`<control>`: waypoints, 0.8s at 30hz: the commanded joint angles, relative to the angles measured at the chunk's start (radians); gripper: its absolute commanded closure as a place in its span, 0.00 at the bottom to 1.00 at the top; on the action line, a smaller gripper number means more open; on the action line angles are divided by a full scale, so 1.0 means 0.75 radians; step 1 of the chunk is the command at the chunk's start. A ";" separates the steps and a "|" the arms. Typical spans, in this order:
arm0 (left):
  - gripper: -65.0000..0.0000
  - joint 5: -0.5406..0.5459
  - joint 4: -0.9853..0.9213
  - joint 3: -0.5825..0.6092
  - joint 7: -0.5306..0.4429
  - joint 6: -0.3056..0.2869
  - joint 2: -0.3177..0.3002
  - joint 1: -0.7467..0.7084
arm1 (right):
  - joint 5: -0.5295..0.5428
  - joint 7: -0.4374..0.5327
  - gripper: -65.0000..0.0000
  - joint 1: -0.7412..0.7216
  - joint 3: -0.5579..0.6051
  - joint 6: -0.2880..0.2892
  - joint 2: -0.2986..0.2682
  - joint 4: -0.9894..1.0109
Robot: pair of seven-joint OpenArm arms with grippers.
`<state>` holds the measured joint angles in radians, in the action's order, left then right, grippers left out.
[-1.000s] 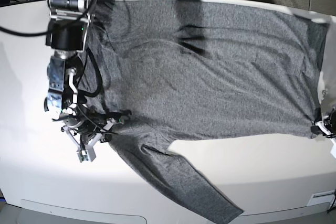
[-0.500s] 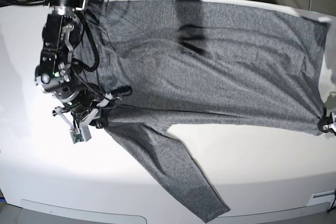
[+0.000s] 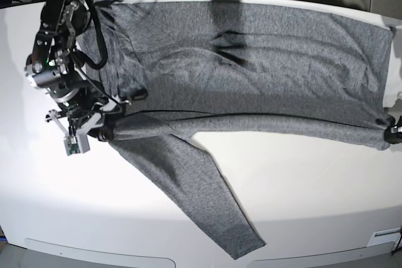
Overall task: Fold the T-shirt properly
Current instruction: 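Fold the shirt lengthwise with both grippers toward the collar edge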
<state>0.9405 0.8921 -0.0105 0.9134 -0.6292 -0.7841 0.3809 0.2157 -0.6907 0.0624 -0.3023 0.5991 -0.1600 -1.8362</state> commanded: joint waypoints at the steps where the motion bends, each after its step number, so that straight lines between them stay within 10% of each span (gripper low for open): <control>1: 1.00 0.019 0.040 -0.056 0.010 -0.001 -0.042 -0.008 | 0.021 0.028 1.00 0.001 -0.015 0.018 -0.009 -0.036; 24: 1.00 0.084 0.541 -0.506 0.153 0.000 -0.041 -0.648 | 0.107 -0.040 1.00 0.367 -0.053 0.064 -0.008 -0.380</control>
<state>0.9878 1.2827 -0.3740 1.0424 -0.6289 -0.7837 -0.1169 0.2871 -0.7399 0.3435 -0.3397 0.6437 -0.1585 -2.0998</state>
